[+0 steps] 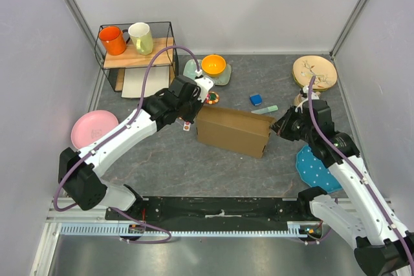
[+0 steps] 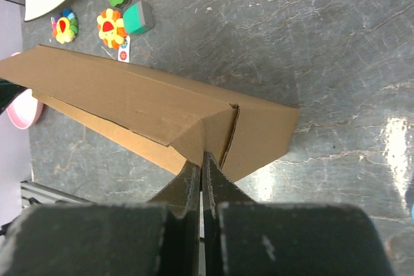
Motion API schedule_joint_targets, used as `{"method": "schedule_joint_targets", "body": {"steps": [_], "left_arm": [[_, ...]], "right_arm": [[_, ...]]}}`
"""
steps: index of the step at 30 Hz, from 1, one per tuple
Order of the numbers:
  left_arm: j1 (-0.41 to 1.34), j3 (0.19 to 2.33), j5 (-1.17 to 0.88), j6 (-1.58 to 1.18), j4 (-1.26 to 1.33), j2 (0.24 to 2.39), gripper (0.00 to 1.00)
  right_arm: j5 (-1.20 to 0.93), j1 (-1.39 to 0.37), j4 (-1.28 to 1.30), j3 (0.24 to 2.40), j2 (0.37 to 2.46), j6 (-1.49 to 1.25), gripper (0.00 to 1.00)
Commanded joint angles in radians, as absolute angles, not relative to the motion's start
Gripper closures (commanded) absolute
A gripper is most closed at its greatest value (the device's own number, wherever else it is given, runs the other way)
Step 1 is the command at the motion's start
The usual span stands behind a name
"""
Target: Fold the paper box
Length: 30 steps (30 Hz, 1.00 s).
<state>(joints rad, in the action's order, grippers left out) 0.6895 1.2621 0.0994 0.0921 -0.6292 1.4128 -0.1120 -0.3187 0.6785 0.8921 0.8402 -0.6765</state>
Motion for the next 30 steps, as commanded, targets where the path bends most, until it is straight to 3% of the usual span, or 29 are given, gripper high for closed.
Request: {"method": "schedule_joint_targets", "body": {"steps": [1, 22, 27, 30], "left_arm": [[0.693, 1.239, 0.083, 0.094, -0.721, 1.427, 0.98], [0.693, 1.282, 0.089, 0.095, -0.739, 1.454, 0.98], [0.693, 1.284, 0.087, 0.092, -0.738, 1.453, 0.98], [0.693, 1.284, 0.086, 0.091, -0.739, 1.45, 0.98]], "right_arm": [[-0.025, -0.316, 0.735, 0.884, 0.805, -0.548, 1.0], [0.07, -0.357, 0.856, 1.009, 0.87, -0.341, 1.0], [0.074, -0.37, 0.864, 1.016, 0.876, -0.336, 0.89], [0.075, -0.371, 0.859, 1.008, 0.874, -0.336, 0.89]]}}
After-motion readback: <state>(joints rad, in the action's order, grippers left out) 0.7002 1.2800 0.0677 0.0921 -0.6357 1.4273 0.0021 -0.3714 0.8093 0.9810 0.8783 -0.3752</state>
